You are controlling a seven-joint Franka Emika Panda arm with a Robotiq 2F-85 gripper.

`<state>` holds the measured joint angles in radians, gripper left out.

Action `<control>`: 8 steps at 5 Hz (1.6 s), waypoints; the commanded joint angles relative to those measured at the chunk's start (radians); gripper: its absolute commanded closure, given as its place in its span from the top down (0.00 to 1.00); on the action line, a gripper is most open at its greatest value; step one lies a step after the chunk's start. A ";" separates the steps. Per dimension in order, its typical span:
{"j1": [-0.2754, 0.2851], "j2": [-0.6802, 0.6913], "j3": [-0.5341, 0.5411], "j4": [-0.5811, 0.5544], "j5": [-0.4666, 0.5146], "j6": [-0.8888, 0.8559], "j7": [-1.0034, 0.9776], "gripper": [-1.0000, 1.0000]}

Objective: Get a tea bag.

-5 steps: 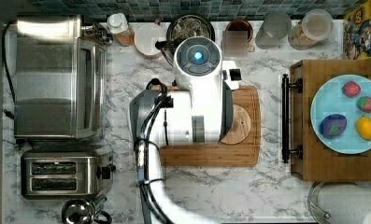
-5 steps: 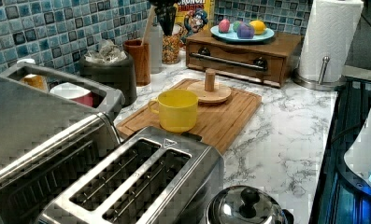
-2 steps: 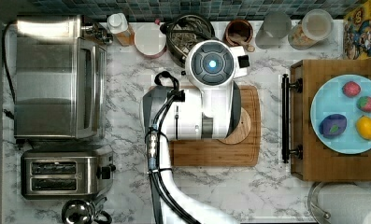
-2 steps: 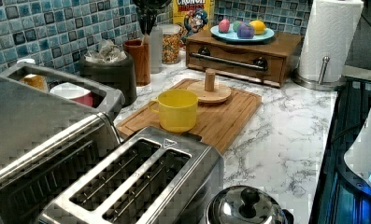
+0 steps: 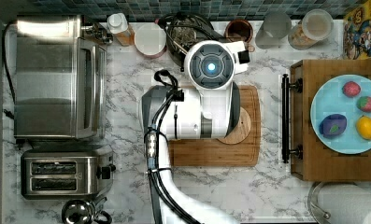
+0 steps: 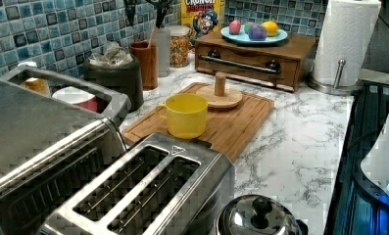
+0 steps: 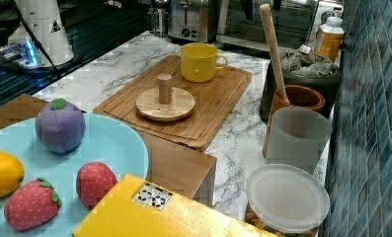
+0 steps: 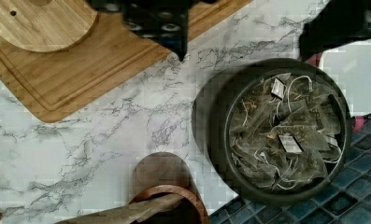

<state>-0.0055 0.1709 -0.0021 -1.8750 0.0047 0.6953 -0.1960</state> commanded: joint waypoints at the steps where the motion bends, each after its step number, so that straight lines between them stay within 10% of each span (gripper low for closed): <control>1: 0.029 0.069 0.008 0.199 -0.077 0.057 0.059 1.00; 7: 0.046 0.219 0.006 0.343 -0.077 0.174 0.083 1.00; 8: 0.045 0.259 0.010 0.409 -0.066 0.097 0.072 0.00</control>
<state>0.0227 0.4595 0.0021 -1.6338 -0.0746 0.8457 -0.1626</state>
